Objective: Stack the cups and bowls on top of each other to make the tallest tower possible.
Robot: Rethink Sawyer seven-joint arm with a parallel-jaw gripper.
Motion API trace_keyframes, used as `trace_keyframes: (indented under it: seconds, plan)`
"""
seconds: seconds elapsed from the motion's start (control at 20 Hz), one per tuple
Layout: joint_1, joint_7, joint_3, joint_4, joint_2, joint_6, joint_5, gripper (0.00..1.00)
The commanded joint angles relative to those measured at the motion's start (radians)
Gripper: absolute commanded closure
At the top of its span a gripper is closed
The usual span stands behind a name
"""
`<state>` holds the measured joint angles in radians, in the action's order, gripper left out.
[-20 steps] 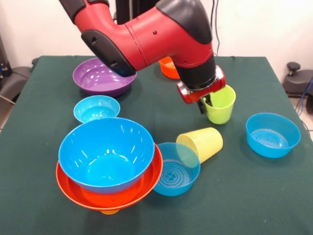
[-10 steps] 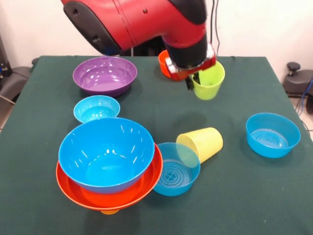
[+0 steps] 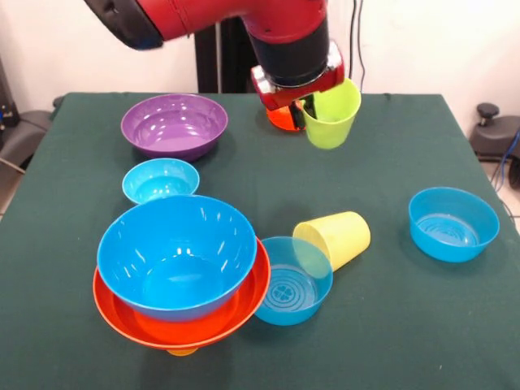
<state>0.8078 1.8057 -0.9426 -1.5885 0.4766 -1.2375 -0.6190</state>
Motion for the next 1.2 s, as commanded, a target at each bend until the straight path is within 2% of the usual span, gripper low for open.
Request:
trace_keyframes:
  seconds: [0.05, 0.35, 0.55, 0.7, 1.05, 1.2]
  plan:
    - [0.009, -0.386, -0.019, 0.11, 0.042, -0.066, -0.039, 1.0]
    - [0.051, -0.461, -0.021, 0.177, 0.098, -0.086, -0.04, 1.0]
    - [0.067, -0.509, -0.024, 0.244, 0.131, -0.154, -0.013, 1.0]
    - [0.06, -0.571, -0.018, 0.315, 0.121, -0.218, -0.017, 1.0]
    - [0.086, -0.71, -0.012, 0.382, 0.088, -0.241, -0.049, 1.0]
    - [0.076, -0.757, -0.001, 0.432, 0.054, -0.256, -0.06, 1.0]
